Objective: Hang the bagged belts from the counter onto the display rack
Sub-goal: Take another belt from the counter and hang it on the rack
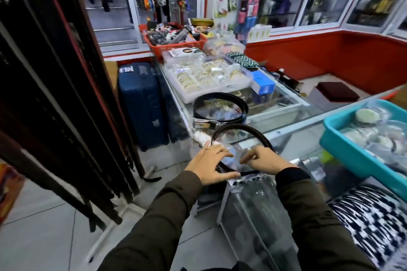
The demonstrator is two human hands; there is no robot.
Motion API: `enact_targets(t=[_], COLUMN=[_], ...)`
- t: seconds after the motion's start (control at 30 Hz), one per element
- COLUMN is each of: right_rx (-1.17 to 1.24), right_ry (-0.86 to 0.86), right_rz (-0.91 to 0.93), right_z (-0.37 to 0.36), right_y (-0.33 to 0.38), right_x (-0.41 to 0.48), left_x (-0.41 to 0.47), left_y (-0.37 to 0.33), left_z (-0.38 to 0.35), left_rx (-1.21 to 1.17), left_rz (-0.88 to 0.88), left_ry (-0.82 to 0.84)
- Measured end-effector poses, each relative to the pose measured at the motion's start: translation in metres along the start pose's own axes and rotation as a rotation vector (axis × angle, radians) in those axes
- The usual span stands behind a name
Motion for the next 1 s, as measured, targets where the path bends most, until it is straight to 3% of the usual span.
enact_targets(t=[0.1,0.23,0.43,0.6,0.73,0.9,1.0], right_rx=[-0.049,-0.085,-0.042,0.083,0.200,0.407,0.542], right_ry=[0.125,0.157,0.133,0.140,0.131,0.103,0.134], right_rz=[-0.062,-0.087,-0.061,0.075,0.219,0.281,0.343], right_z=[-0.011,-0.017,-0.016,-0.022,-0.021,-0.019,-0.019], right_y=[-0.017,-0.022,-0.008,0.033,0.077,0.132,0.169], right_x=[-0.003,0.004,0.004,0.005,0.008,0.010,0.006], left_x=[0.002,0.005,-0.002,-0.025,-0.048,-0.081,-0.092], left_y=[-0.005,-0.005,0.008,0.031,0.059,0.096,0.105], left_z=[-0.017,-0.021,-0.006,0.027,0.054,0.071,0.085], left_rx=[0.089,0.129,0.050,0.025,-0.264,-0.927,-1.190], left_rz=[-0.038,-0.044,-0.022,0.056,0.252,0.623,0.663], left_ry=[0.062,0.057,-0.038,-0.260,-0.415,-0.608,-0.633])
Point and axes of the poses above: each hand's wrist, its own x-axis towards the middle knuckle, its own z-axis out of the back of the hand, y = z × x, the point moved 8 cm from there along x, towards the middle knuckle, and after that the axes turned 12 degrees about x, right-handed, at the moved point
